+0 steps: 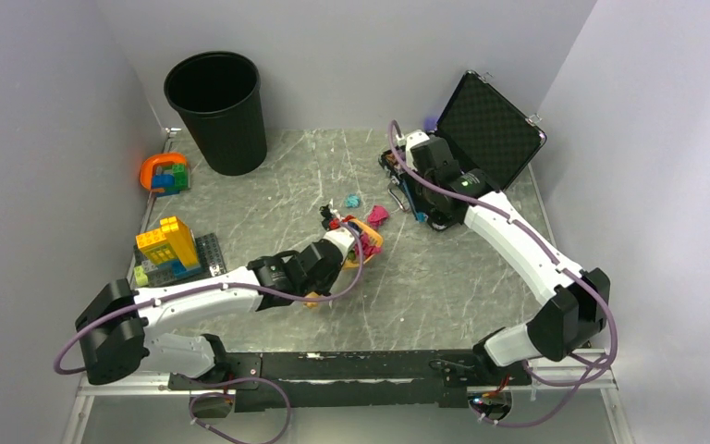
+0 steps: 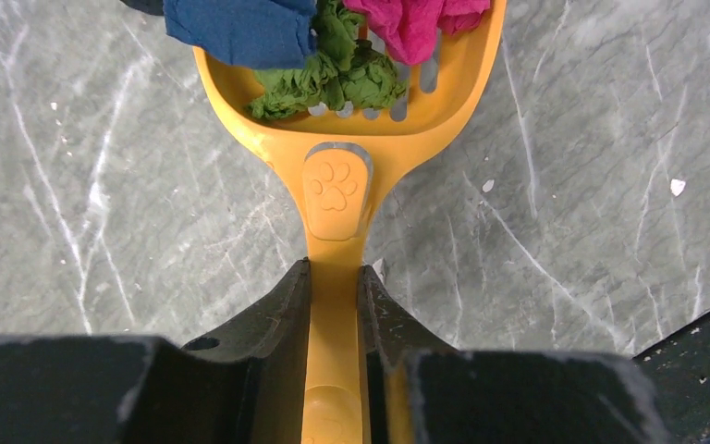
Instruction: Sweep away the paper scraps from the table
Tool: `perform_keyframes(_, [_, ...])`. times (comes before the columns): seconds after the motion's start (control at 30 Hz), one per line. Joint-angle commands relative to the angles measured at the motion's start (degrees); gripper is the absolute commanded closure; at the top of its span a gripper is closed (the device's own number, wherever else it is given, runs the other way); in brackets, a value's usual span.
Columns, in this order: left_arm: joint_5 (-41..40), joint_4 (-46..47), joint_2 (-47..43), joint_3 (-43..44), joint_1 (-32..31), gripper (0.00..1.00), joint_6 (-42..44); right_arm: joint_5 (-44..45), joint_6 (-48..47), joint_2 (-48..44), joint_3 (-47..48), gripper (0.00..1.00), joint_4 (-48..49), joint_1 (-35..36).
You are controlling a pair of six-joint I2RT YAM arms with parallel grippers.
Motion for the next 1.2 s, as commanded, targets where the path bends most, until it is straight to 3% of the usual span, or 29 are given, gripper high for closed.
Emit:
perform_keyframes(0.0, [-2.53,-5.73,-1.67,5.91,0.2,1.0,0.82,1.5,4.77,-4.42,-2.4,1.0,5.96,-0.96])
perform_keyframes(0.2, [-0.15,-16.56,1.96,17.31,4.68,1.0,0.05,8.7,12.4,-6.06,-4.56,1.0,5.1,-1.06])
perform_keyframes(0.73, [5.44,-28.96,11.8,45.18,30.31,1.0,8.74,3.53,12.64,-9.66,-9.5,1.0,5.56,-1.08])
perform_keyframes(1.03, [8.47,-31.61,19.93,63.65,39.57,1.0,13.68,4.23,11.37,-9.71,-9.57,1.0,5.13,-1.07])
perform_keyframes(1.17, [14.54,-33.7,25.09,74.0,44.27,1.0,14.36,3.45,11.37,-9.02,-8.61,1.0,4.86,-1.1])
